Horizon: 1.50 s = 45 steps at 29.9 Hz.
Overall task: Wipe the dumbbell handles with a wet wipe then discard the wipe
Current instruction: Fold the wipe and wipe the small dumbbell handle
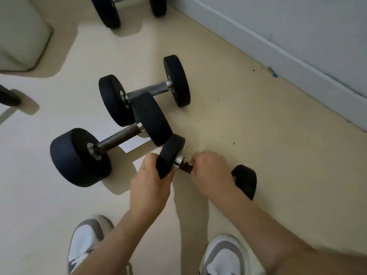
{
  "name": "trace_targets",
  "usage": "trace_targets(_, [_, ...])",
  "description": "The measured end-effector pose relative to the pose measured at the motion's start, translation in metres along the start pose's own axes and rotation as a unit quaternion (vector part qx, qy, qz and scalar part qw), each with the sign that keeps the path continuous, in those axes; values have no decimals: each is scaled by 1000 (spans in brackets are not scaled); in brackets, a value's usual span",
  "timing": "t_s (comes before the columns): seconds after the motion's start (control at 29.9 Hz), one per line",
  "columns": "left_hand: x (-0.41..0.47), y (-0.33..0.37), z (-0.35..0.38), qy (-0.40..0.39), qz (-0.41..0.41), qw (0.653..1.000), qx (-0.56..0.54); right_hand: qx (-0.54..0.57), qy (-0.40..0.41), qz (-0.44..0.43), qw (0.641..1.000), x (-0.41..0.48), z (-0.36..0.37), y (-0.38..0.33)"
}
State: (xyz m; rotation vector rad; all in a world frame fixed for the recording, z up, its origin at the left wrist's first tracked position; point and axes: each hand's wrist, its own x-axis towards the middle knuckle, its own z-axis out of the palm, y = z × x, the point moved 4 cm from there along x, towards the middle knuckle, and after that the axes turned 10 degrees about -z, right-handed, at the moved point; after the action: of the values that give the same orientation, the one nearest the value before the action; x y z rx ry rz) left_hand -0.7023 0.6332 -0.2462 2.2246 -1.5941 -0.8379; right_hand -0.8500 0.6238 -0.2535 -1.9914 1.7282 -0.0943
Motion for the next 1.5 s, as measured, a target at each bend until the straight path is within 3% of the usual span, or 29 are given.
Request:
trace_targets(0.07, [6, -9, 2, -6, -10, 1000, -3, 5, -1, -15, 1000, 6, 6, -7])
trace_targets(0.2, [12, -21, -5, -34, 16, 994, 106, -32, -68, 16, 997, -16, 10, 6])
trace_targets(0.33, [19, -15, -14, -28, 65, 991, 116, 23, -39, -43, 998, 16, 12, -11])
trace_targets(0.5, [27, -19, -22, -101, 101, 984, 108, -75, -165, -63, 981, 1, 14, 6])
trace_targets(0.67, [30, -32, -25, -165, 91, 976, 110, 63, -54, -133, 988, 11, 13, -22])
trace_targets(0.74, [33, -29, -28, -188, 106, 965, 152, 60, -66, -138, 986, 3, 16, -21])
trace_targets(0.87, [45, -22, -36, -257, 132, 914, 285, -38, -180, -71, 980, -20, 13, 12])
trace_targets(0.97, [59, -16, -41, -303, 100, 897, 305, 38, -112, -138, 983, -3, 18, -13])
trace_targets(1.07, [64, -14, -37, -300, 95, 910, 270, 69, -101, -161, 979, -6, 27, -24])
trace_targets(1.2, [66, -12, -36, -301, 89, 918, 241, -9, -155, -116, 981, -26, 16, 6])
trace_targets(1.37, [65, 0, -30, -250, 100, 932, 242, 80, -63, -153, 983, 9, 23, -24])
trace_targets(1.5, [62, 4, -30, -208, 109, 945, 227, 48, -126, -95, 986, -14, 14, 10])
